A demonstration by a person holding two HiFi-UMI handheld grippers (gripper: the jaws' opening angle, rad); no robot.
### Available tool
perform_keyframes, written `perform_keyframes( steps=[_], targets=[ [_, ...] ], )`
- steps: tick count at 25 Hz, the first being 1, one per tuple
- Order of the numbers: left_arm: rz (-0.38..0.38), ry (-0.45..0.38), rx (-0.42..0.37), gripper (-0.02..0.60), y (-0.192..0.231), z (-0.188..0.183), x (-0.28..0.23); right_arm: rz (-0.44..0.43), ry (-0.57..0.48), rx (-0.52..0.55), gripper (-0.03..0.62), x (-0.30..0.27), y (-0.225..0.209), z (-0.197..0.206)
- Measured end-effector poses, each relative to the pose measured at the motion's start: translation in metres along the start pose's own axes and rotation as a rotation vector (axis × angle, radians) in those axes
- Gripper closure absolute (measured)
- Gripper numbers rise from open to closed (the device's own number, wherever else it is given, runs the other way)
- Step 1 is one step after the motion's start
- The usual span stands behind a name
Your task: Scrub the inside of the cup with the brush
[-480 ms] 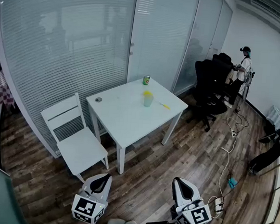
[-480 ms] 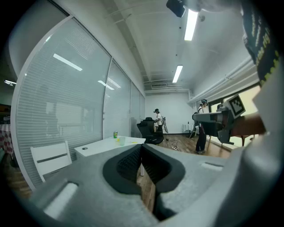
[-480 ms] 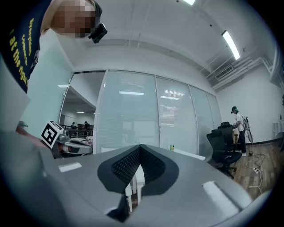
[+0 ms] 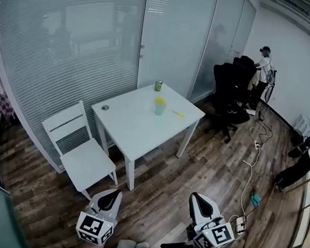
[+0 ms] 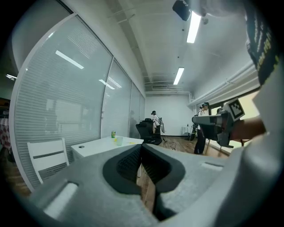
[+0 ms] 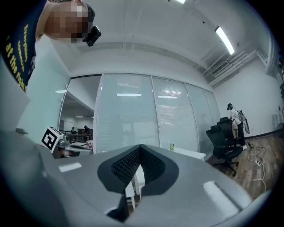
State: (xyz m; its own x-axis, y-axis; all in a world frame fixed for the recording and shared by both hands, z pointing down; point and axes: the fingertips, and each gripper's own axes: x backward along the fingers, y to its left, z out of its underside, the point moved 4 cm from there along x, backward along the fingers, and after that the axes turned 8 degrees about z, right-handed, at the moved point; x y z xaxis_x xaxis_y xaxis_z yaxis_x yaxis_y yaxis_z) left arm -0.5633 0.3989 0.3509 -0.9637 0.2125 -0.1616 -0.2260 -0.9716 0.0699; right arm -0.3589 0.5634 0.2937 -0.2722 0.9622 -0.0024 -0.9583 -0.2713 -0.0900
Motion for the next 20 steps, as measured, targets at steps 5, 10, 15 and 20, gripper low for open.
perform_keyframes(
  steps=[5,10,15,20],
  targets=[
    [-0.004,-0.002,-0.004,0.581,-0.007,-0.002,-0.009,-0.009,0.012,0.016,0.589,0.001,-0.012,0.006],
    [-0.01,-0.019,-0.011,0.58,-0.017,-0.003,-0.021,-0.023,0.007,0.01,0.588,0.004,-0.024,0.011],
    [-0.019,-0.019,-0.008,0.58,-0.024,-0.004,-0.032,-0.014,0.003,-0.009,0.588,0.007,-0.041,0.015],
    [-0.028,-0.003,0.005,0.58,-0.016,0.003,-0.046,0.003,0.007,-0.016,0.588,-0.001,-0.058,0.019]
  ],
)
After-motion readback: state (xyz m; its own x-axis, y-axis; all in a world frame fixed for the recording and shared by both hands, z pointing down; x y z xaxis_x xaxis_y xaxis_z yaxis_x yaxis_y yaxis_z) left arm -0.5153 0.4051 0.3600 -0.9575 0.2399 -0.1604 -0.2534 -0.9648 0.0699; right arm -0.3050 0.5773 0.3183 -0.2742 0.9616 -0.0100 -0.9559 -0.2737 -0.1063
